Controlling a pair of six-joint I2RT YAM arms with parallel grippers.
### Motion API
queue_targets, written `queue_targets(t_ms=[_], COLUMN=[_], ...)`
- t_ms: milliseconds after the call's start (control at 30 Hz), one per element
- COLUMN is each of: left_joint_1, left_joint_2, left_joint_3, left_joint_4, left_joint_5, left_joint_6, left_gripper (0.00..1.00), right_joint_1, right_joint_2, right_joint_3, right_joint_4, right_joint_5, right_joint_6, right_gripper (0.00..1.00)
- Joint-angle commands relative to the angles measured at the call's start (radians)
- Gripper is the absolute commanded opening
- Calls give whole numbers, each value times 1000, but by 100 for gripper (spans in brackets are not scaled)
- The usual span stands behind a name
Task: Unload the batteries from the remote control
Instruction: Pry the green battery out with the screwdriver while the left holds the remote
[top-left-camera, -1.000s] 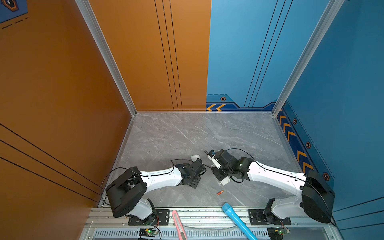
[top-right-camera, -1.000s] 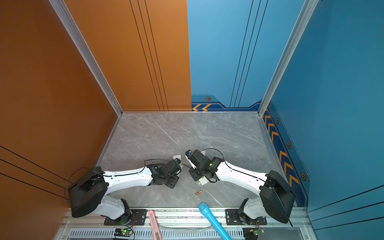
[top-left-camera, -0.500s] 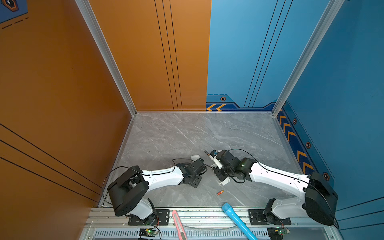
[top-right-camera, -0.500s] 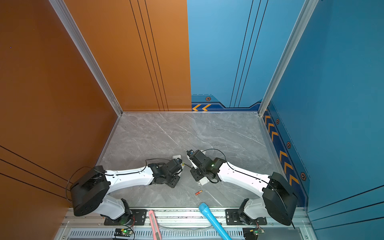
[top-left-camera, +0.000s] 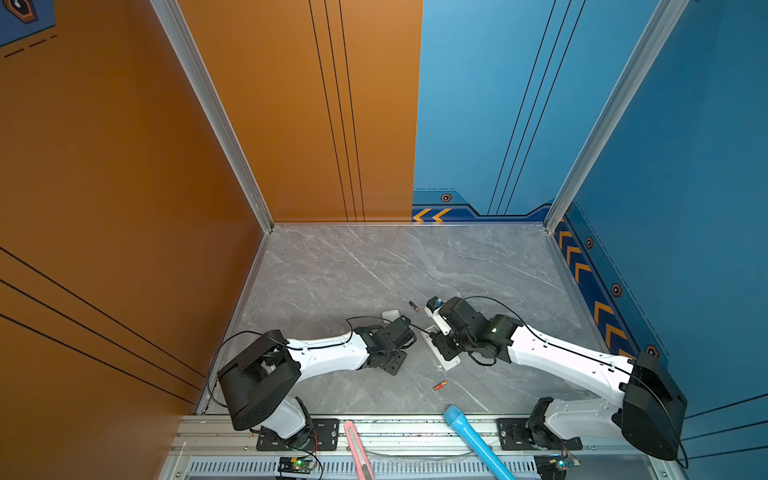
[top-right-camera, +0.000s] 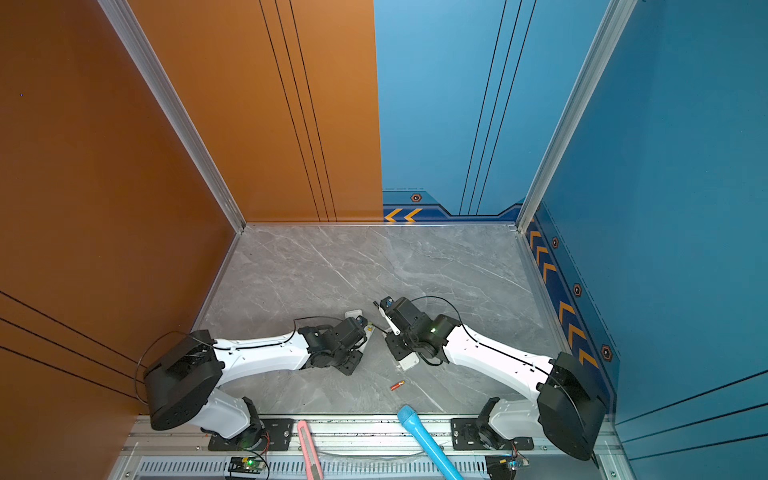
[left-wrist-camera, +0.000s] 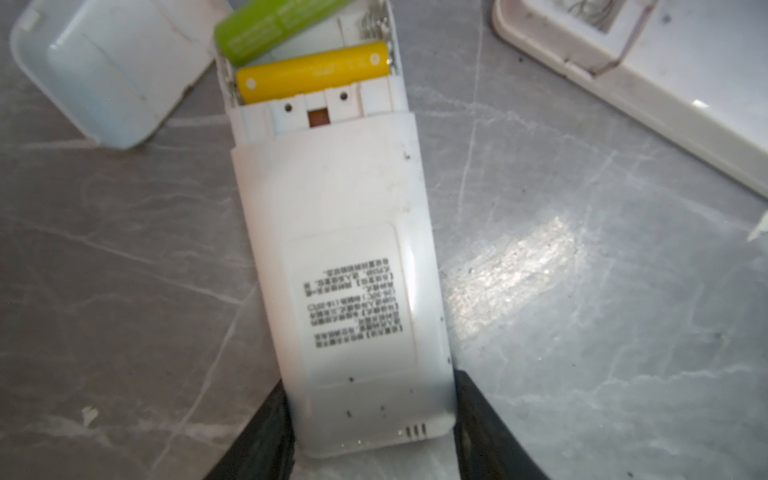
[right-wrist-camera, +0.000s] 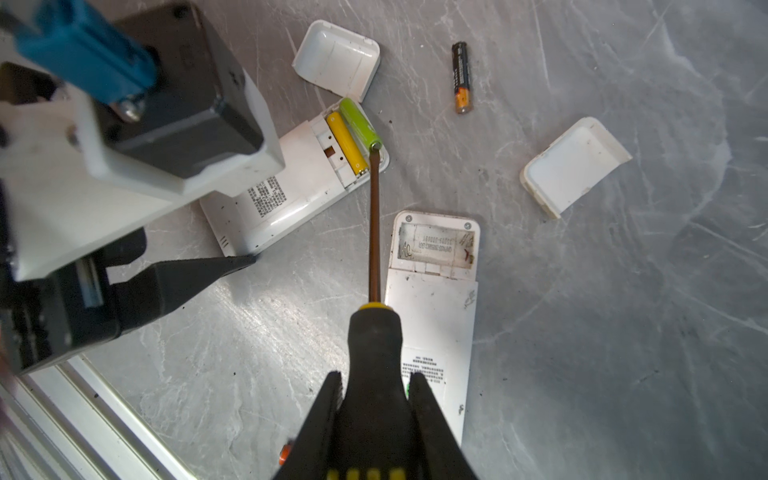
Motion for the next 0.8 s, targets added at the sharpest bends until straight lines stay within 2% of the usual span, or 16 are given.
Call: queue_targets(t_ms=[0,767], left_joint_1=[-71,-80], left_joint_2=[99,100], left_joint_3=[-38,-28], left_joint_4=[84,66], left_joint_5=[243,243], left_joint_6=[118,114], left_gripper=[0,0], right_joint_1=[3,-87], right_joint_2=[-22,-42], right_joint_3=[-4,-6], right_joint_4=[119,86], right_joint_5=[-49,-53], right_joint_6=[6,17], right_gripper=[0,0])
